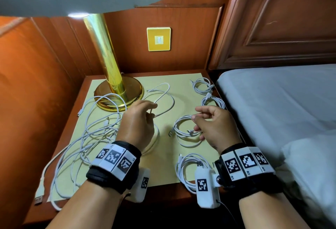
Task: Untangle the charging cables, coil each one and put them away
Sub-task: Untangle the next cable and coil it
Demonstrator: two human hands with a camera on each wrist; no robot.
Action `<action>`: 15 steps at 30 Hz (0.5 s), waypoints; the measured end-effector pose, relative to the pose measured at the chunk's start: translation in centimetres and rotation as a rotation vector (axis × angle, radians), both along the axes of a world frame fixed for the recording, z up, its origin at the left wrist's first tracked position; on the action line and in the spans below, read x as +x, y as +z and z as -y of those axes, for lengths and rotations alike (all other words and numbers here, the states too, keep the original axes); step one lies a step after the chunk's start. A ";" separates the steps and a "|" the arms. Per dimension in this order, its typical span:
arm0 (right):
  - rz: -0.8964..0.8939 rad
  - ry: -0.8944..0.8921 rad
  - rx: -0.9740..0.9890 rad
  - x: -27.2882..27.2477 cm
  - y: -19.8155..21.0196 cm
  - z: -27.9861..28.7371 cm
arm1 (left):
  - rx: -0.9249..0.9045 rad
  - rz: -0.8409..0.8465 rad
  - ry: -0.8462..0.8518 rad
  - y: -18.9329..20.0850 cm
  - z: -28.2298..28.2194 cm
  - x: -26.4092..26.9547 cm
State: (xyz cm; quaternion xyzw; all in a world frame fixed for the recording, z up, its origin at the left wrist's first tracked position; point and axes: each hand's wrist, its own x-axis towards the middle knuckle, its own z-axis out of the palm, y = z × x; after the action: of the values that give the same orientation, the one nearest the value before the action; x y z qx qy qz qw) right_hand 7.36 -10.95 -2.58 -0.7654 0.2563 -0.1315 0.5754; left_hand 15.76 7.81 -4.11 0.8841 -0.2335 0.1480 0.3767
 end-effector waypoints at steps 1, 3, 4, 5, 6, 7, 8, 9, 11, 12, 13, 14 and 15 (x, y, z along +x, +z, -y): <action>0.015 0.013 0.003 -0.2 0.3 -0.3 | -0.048 0.047 -0.011 0.5 -0.2 -0.2; 0.044 0.040 -0.001 -0.8 0.9 -0.9 | -0.131 0.139 -0.049 1.9 -0.9 -1.1; 0.053 0.051 -0.012 -1.1 1.2 -1.2 | -0.158 0.189 -0.067 2.6 -1.2 -1.6; 0.061 0.062 -0.027 -1.4 1.4 -1.6 | -0.179 0.231 -0.077 3.3 -1.7 -2.2; 0.069 0.075 -0.042 -1.8 1.7 -2.0 | -0.207 0.250 -0.079 4.1 -2.2 -3.0; 0.077 0.091 -0.057 -2.2 2.0 -2.5 | -0.247 0.246 -0.070 4.8 -2.8 -3.8; 0.087 0.113 -0.071 -2.6 2.3 -3.0 | -0.301 0.222 -0.053 5.5 -3.5 -4.6; 0.093 0.144 -0.085 -3.0 2.5 -3.5 | -0.370 0.184 -0.035 6.2 -4.2 -5.4; 0.081 0.233 -0.110 -3.8 3.0 -4.7 | -0.518 0.094 -0.013 7.3 -5.6 -6.8; 0.065 0.282 -0.123 -4.2 3.1 -5.4 | -0.584 0.059 -0.011 7.8 -6.2 -7.4; 0.048 0.329 -0.140 -4.7 3.2 -6.1 | -0.641 0.030 -0.008 8.1 -6.8 -7.9; 0.030 0.373 -0.161 -5.1 3.3 -6.8 | -0.691 0.005 -0.007 8.3 -7.4 -8.4; 0.012 0.415 -0.191 -5.5 3.4 -7.5 | -0.736 -0.014 -0.007 8.4 -7.9 -8.8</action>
State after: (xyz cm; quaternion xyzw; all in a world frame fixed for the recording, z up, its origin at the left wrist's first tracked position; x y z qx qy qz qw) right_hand 1.86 -3.45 0.77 -0.8519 0.0764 -0.0385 0.5166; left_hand 7.00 15.69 4.33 0.6897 -0.1649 0.2147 0.6717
